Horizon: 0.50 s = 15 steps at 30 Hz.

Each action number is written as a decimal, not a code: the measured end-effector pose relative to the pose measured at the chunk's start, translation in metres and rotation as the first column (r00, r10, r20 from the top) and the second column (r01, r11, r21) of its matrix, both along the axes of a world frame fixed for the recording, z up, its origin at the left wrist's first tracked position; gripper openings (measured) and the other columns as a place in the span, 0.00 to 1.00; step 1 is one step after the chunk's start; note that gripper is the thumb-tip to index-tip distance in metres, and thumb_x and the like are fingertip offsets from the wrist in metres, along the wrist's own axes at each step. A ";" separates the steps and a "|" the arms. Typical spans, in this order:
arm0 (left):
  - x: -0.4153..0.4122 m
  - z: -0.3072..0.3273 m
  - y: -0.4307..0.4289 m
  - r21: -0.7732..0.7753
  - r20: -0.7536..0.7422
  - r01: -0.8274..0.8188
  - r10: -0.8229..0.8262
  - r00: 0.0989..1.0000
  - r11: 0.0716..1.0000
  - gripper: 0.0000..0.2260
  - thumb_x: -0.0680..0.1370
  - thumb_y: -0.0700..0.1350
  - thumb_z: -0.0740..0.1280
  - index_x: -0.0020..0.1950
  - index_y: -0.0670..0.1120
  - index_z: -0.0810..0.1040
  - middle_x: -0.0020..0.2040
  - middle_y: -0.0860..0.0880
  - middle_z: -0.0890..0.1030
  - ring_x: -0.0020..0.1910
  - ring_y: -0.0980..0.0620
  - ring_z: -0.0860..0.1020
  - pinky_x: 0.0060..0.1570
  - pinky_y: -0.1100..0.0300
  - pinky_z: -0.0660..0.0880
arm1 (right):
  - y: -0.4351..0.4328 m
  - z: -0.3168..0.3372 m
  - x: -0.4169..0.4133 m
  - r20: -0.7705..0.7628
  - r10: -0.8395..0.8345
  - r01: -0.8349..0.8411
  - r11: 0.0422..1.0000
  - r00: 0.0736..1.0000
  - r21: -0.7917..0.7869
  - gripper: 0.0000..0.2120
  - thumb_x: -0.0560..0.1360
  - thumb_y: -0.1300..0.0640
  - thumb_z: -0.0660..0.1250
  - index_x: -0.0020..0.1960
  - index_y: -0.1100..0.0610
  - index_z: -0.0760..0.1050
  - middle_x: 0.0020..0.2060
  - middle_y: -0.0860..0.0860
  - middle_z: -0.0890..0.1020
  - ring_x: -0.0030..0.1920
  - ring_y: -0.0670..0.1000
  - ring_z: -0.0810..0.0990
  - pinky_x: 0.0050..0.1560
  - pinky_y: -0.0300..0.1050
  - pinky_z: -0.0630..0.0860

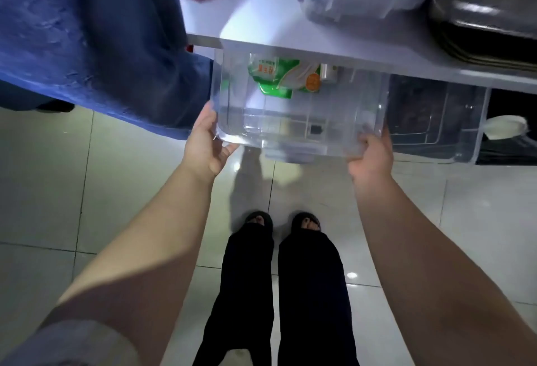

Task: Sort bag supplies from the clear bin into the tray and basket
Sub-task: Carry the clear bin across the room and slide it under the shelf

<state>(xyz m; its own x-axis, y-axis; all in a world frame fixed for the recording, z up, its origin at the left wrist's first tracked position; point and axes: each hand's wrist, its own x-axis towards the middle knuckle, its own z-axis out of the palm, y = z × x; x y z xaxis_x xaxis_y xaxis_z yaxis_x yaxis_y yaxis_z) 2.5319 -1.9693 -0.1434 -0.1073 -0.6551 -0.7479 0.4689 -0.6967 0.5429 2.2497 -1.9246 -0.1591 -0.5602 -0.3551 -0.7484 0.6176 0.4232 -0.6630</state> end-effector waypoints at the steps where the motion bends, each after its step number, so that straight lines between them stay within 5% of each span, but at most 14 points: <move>1: -0.002 -0.001 -0.002 0.004 0.052 0.030 -0.030 0.998 1.000 0.16 0.79 0.53 0.60 0.66 0.56 0.74 0.63 0.53 0.79 0.61 0.51 0.78 0.58 0.50 0.76 | -0.003 -0.003 -0.001 0.024 -0.008 0.009 1.000 1.000 -0.023 0.25 0.74 0.68 0.61 0.66 0.47 0.72 0.61 0.54 0.79 0.58 0.54 0.78 0.47 0.49 0.75; 4: -0.006 0.003 -0.004 -0.001 0.239 0.056 -0.054 0.970 0.998 0.15 0.77 0.51 0.62 0.64 0.55 0.76 0.60 0.53 0.81 0.60 0.51 0.78 0.56 0.52 0.77 | -0.002 0.000 -0.007 0.082 -0.011 0.014 0.999 0.997 -0.045 0.23 0.75 0.68 0.61 0.66 0.49 0.73 0.63 0.55 0.77 0.61 0.56 0.76 0.53 0.53 0.77; 7: -0.014 0.019 0.010 -0.132 0.569 -0.011 0.085 0.818 0.991 0.17 0.77 0.43 0.64 0.66 0.51 0.75 0.62 0.53 0.79 0.62 0.53 0.76 0.62 0.51 0.74 | 0.025 0.013 -0.017 0.170 0.008 0.005 0.997 0.985 -0.079 0.17 0.78 0.64 0.61 0.63 0.50 0.73 0.63 0.56 0.75 0.63 0.57 0.75 0.58 0.53 0.74; 9: -0.028 0.037 0.026 -0.256 0.681 0.108 0.100 0.725 0.961 0.18 0.75 0.40 0.65 0.64 0.50 0.77 0.62 0.52 0.79 0.61 0.55 0.76 0.63 0.54 0.73 | 0.058 0.023 -0.024 0.249 0.006 0.013 0.997 0.968 -0.076 0.13 0.80 0.61 0.57 0.63 0.51 0.70 0.65 0.55 0.72 0.65 0.57 0.72 0.60 0.52 0.71; 11: -0.050 0.056 0.045 -0.298 0.724 0.243 0.052 0.687 0.923 0.17 0.74 0.40 0.66 0.61 0.54 0.78 0.59 0.56 0.79 0.58 0.57 0.77 0.60 0.60 0.74 | 0.090 0.028 -0.033 0.317 -0.031 0.043 0.999 0.948 -0.031 0.13 0.81 0.57 0.55 0.64 0.52 0.68 0.66 0.53 0.71 0.68 0.56 0.69 0.64 0.52 0.68; 15: -0.115 0.082 0.071 -0.248 0.596 0.308 -0.105 0.796 0.919 0.15 0.75 0.37 0.66 0.57 0.53 0.80 0.56 0.54 0.80 0.55 0.59 0.77 0.58 0.63 0.72 | 0.130 0.029 -0.058 0.425 -0.177 0.183 0.983 0.888 0.027 0.16 0.80 0.54 0.53 0.64 0.55 0.71 0.63 0.52 0.75 0.65 0.57 0.72 0.61 0.59 0.71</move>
